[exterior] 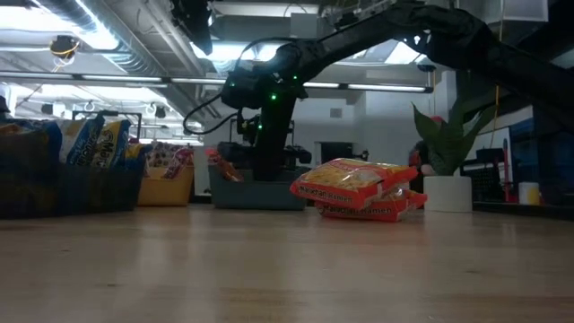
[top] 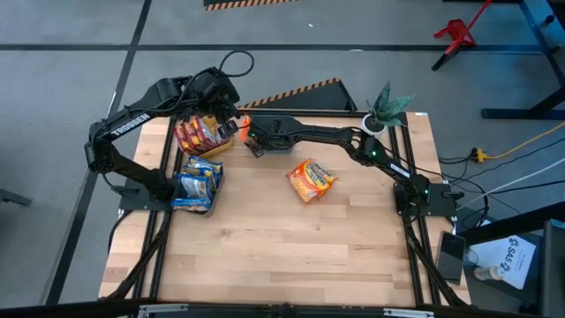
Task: Sort Maruchan noodles
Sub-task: Put the orange noodle pack into the blue bin
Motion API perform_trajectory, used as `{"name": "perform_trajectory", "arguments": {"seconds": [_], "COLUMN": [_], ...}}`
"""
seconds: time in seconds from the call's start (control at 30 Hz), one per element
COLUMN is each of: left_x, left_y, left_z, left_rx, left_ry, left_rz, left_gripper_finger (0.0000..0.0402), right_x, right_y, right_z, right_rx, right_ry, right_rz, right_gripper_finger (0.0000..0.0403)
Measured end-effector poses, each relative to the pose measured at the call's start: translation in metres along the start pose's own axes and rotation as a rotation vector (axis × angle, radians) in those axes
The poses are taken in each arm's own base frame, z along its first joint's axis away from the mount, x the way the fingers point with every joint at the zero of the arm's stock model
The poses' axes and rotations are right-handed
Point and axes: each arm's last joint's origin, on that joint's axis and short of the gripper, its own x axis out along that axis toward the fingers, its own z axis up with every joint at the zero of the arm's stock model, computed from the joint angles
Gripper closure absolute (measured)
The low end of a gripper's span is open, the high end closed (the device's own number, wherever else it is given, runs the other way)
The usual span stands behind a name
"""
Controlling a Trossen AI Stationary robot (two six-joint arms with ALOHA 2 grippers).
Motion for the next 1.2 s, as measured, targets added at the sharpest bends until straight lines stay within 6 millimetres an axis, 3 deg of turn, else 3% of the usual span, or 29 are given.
{"name": "perform_trajectory", "arguments": {"seconds": [0.57,0.97,1.2], "left_x": [0.0,0.003,0.004], "left_y": [0.0,0.009,0.015], "left_z": [0.0,-0.002,-0.003], "left_rx": [0.002,-0.025,-0.042], "left_ry": [0.001,0.011,0.018], "left_rz": [0.001,0.019,0.027], "left_gripper_finger": [0.031,0.031,0.031], "right_x": [-0.042,-0.078,-0.077], "right_y": [-0.004,0.002,0.006], "right_z": [0.031,0.051,0.054], "right_rx": [0.07,0.142,0.176], "right_ry": [0.027,-0.107,-0.168], "right_rz": [0.194,0.377,0.403], "right_gripper_finger": [0.0403,0.0403,0.0403]}}
